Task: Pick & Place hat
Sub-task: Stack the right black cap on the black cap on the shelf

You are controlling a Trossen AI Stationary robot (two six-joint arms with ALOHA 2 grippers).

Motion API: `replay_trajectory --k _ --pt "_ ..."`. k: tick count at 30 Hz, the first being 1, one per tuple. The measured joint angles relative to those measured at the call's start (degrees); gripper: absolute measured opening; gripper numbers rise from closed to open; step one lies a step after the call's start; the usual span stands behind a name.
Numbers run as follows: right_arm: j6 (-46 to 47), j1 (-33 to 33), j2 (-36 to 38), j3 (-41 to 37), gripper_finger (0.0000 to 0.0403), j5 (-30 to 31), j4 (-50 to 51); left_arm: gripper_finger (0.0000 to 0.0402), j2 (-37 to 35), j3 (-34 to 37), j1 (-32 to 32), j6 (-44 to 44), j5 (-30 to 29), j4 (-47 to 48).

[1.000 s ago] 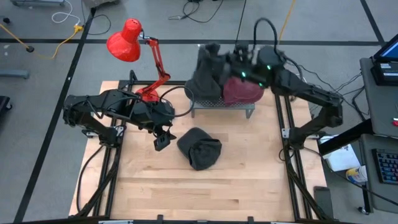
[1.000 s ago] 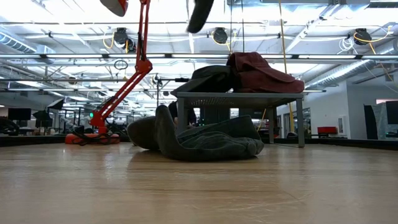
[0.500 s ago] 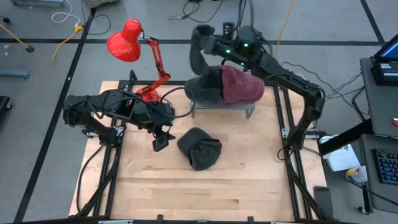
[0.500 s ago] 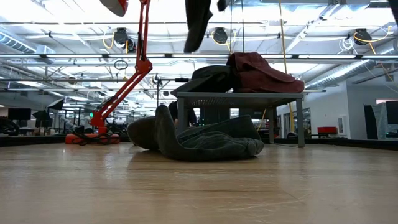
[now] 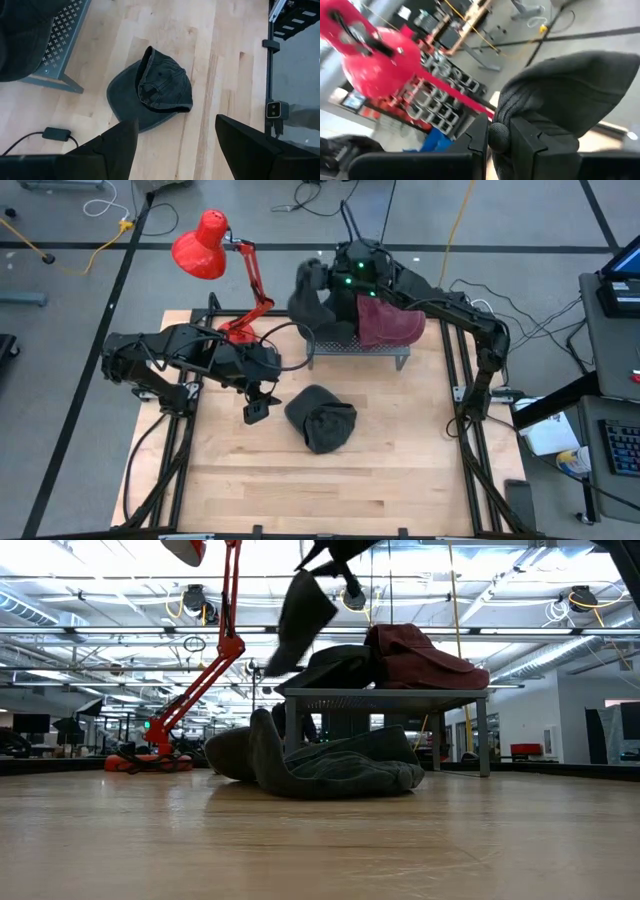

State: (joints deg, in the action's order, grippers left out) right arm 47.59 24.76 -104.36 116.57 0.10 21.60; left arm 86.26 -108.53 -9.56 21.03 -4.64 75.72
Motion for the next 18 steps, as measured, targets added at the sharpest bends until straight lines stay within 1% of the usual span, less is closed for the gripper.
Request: replay_trajectory --k 3,11,14,18 --pt "-0.1 -0.2 0.3 -0.4 0.0039 2.2 4.3 0.0267 0.0 0.0 0.0 -0.2 0.0 0.0" --pt "2.7 -0.9 1.8 -3.9 0.0039 6.2 5.9 0.0251 0.0 0.0 0.0 -1.9 0.0 0.0" --pt "2.5 -0.9 1.6 -4.1 0.0039 7.7 8.6 0.0253 0.0 0.0 0.0 -1.9 0.1 0.0" --pt "1.0 -0.9 1.7 -4.1 0.0039 12.0 11.1 0.0262 0.0 0.0 0.0 -1.8 0.1 0.0"
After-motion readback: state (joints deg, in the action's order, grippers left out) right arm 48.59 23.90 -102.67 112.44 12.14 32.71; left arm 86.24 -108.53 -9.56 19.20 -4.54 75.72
